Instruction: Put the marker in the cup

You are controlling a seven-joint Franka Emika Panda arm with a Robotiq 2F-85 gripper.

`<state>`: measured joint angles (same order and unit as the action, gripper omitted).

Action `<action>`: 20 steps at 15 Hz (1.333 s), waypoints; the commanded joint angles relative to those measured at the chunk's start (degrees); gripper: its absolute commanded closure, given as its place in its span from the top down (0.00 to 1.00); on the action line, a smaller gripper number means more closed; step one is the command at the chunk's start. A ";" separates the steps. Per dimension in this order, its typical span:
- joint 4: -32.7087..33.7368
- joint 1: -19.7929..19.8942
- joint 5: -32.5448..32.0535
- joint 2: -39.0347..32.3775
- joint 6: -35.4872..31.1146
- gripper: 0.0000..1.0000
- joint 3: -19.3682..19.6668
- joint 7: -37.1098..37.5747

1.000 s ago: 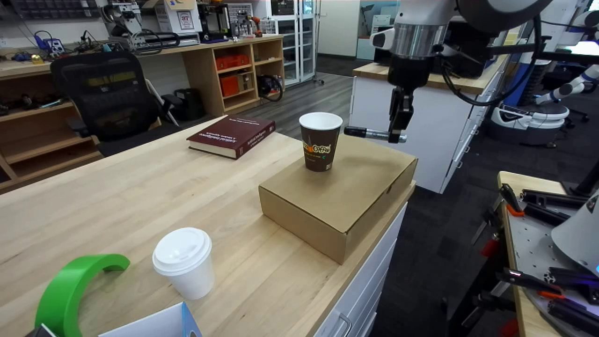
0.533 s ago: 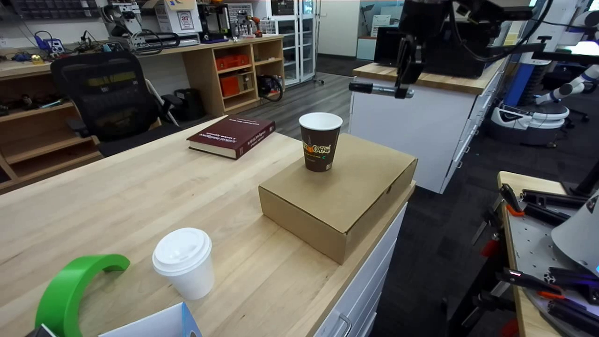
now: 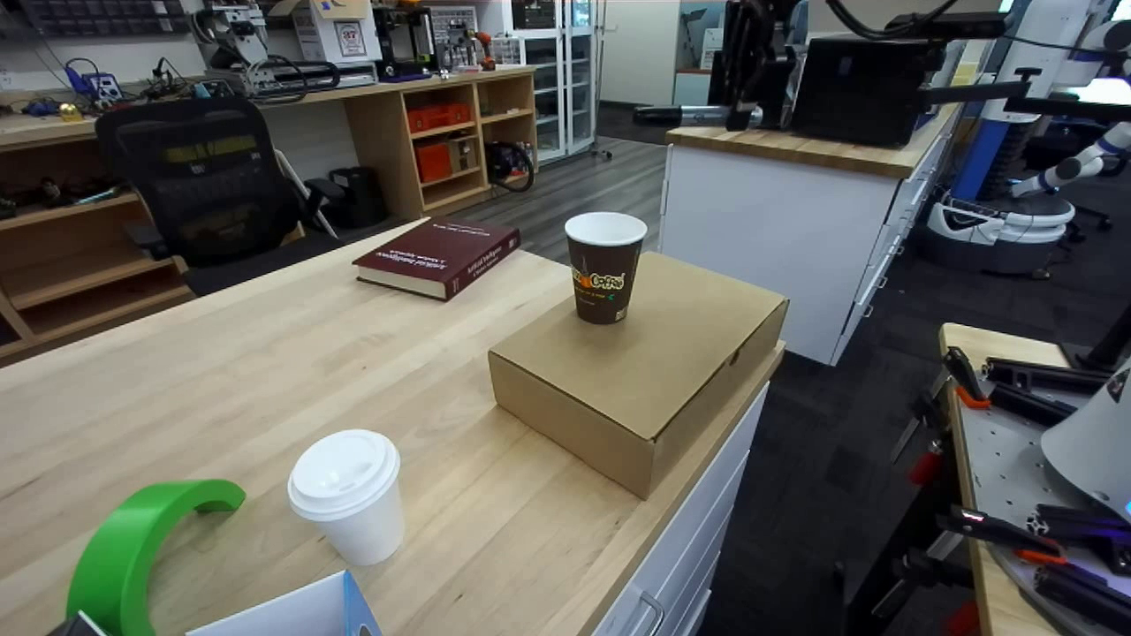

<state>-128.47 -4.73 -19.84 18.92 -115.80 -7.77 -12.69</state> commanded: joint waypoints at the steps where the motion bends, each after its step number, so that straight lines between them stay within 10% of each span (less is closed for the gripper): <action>1: 4.49 -1.37 -5.07 -4.54 3.85 0.06 -1.74 -2.69; 20: 8.12 -10.19 -34.49 -17.10 13.07 0.06 -9.31 -10.37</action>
<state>-121.03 -13.62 -50.06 3.34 -105.48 -16.72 -20.88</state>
